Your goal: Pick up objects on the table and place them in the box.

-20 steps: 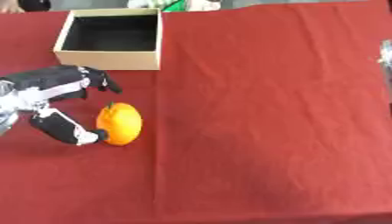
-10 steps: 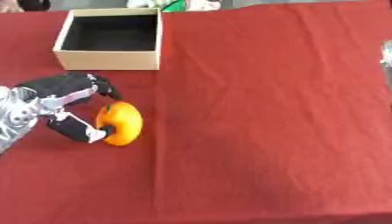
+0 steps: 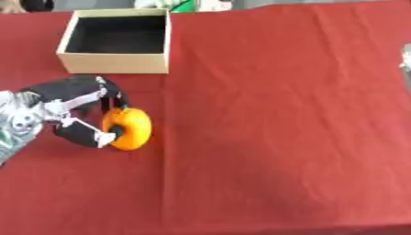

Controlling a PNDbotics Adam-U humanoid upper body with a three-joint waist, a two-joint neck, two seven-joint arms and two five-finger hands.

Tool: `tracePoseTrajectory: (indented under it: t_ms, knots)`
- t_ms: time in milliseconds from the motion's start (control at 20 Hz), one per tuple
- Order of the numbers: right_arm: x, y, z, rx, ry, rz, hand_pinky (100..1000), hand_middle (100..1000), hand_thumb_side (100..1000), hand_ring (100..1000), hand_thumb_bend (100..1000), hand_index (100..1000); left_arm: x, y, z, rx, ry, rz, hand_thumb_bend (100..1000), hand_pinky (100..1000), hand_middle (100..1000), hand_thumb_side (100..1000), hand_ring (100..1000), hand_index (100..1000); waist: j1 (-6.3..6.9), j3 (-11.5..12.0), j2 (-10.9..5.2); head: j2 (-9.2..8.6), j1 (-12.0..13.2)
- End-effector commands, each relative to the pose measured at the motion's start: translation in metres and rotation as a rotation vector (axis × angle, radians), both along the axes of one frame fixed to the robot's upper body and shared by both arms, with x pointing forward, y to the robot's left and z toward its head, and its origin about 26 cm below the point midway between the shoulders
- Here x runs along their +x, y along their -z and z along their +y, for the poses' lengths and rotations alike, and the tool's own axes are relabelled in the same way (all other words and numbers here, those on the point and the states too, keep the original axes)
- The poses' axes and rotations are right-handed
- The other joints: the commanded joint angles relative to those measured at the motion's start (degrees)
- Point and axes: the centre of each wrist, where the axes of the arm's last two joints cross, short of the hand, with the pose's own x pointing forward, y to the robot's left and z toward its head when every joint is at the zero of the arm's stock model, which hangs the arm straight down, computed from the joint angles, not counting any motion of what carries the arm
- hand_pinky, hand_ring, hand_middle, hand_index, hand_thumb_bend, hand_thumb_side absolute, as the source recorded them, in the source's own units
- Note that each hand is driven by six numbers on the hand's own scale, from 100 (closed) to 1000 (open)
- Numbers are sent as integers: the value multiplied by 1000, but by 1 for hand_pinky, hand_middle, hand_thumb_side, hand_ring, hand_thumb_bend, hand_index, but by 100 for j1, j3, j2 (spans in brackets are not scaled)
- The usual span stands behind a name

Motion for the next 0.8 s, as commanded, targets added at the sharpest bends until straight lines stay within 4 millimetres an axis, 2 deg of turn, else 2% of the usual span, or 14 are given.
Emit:
tracePoseTrajectory:
  t_ms: [50,300,550,650,800]
  knots:
    - [-5,-7,-2,-3,0,-31,931,804,949,863,100,917,-6,-20,6,-1,-5,-86,100,318,627,146,543,749,11,5,-93,-28,-12]
    - [-5,-7,-2,-3,3,-31,931,804,950,863,100,917,-18,-46,11,-32,-2,-180,100,287,629,216,518,739,16,27,-100,-28,-31]
    - [-5,-8,-2,-6,4,-34,931,804,950,863,100,916,-23,-80,15,-60,-28,-324,100,276,621,223,511,731,7,46,-99,-44,-53]
    - [-5,-8,-2,-6,2,-35,931,804,949,863,100,916,-19,-98,16,-67,-40,-411,100,279,623,223,515,725,2,53,-99,-46,-55]
    - [-5,-9,-1,-7,-4,-36,931,804,950,863,100,916,1,-120,17,-62,-70,-536,100,283,619,230,513,715,-9,62,-96,-53,-43]
